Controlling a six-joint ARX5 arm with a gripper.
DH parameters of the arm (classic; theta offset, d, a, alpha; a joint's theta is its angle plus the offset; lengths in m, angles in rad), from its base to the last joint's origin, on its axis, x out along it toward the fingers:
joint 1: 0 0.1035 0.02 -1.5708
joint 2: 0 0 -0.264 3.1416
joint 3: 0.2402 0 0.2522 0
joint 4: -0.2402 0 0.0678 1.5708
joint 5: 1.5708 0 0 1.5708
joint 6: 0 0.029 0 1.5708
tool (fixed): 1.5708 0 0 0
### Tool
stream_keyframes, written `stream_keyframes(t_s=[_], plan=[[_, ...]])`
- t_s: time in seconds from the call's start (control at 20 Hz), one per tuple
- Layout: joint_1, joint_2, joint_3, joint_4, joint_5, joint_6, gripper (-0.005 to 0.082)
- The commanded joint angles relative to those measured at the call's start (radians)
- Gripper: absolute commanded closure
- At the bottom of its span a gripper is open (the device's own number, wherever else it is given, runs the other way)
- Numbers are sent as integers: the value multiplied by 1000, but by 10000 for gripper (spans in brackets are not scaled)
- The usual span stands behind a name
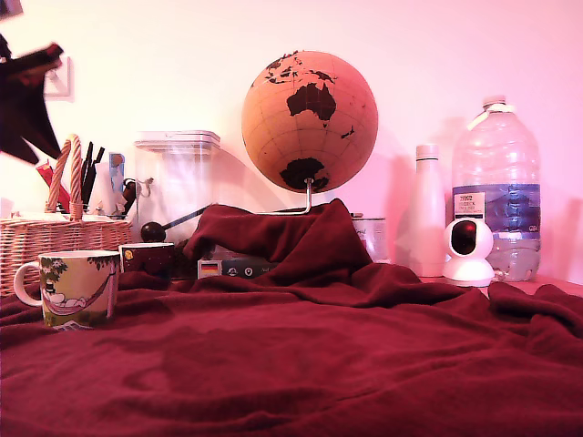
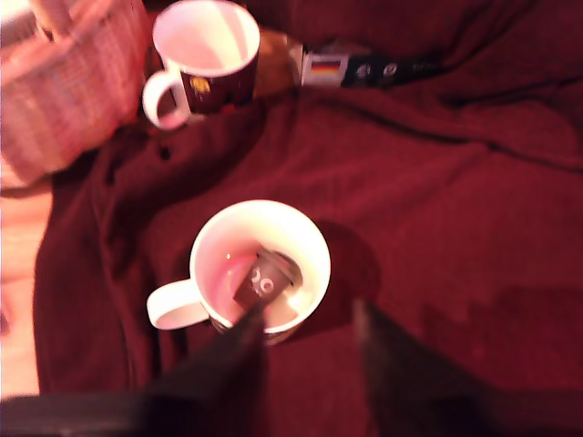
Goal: Pick up the coffee capsules on the table and drop them inside the coffee cup
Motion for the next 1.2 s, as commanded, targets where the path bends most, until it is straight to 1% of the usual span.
stream_keyframes(t_s=[0.0,0.4,0.5,0.6,0.75,0.9,1.15], plan=[[-3,-35,-27,20,2,6,789],[-9,-264,-270,188,0,2,789],[-9,-328,-338,228,-13,2,789],[-9,-392,-412,277,-52,-4,789],[-9,-486,-513,327,-81,-7,789],[-9,-570,-597,357,-90,-30,788],[-9,-701,-719,379,-127,-44,788]])
